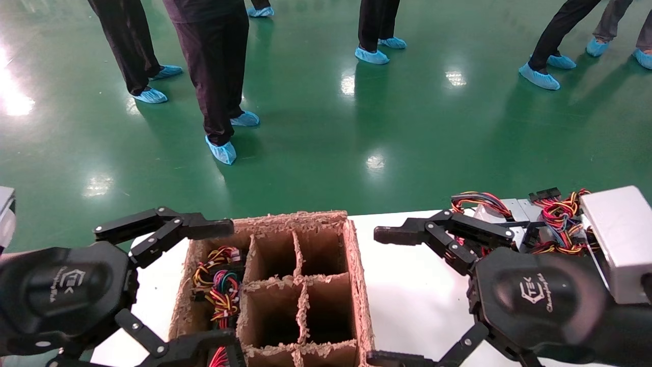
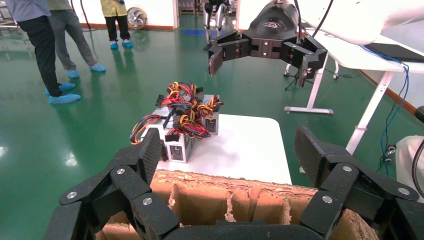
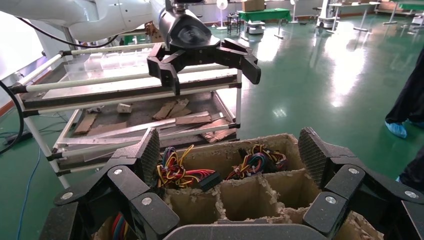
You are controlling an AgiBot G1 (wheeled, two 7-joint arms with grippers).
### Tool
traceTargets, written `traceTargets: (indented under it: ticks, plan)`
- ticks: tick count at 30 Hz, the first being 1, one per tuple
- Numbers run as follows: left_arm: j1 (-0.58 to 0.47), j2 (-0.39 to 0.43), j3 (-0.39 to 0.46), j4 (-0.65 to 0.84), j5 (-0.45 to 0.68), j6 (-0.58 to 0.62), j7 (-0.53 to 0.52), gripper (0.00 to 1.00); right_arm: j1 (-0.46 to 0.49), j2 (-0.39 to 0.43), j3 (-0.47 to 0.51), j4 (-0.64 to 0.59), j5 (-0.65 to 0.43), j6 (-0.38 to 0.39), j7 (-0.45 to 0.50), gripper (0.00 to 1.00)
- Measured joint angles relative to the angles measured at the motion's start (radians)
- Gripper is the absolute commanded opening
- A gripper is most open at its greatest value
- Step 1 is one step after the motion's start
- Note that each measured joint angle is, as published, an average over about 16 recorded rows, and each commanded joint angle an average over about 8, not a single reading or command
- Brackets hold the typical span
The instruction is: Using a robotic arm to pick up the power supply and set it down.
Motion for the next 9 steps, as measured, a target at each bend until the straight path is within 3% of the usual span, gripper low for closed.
traceTargets:
  ticks: [9]
  plan:
    - [0.000, 0.000, 0.000, 0.000, 0.000, 0.000, 0.000, 1.00, -0.005, 0.000, 0.006, -0.002, -0.001, 0.007, 0.000, 1.00]
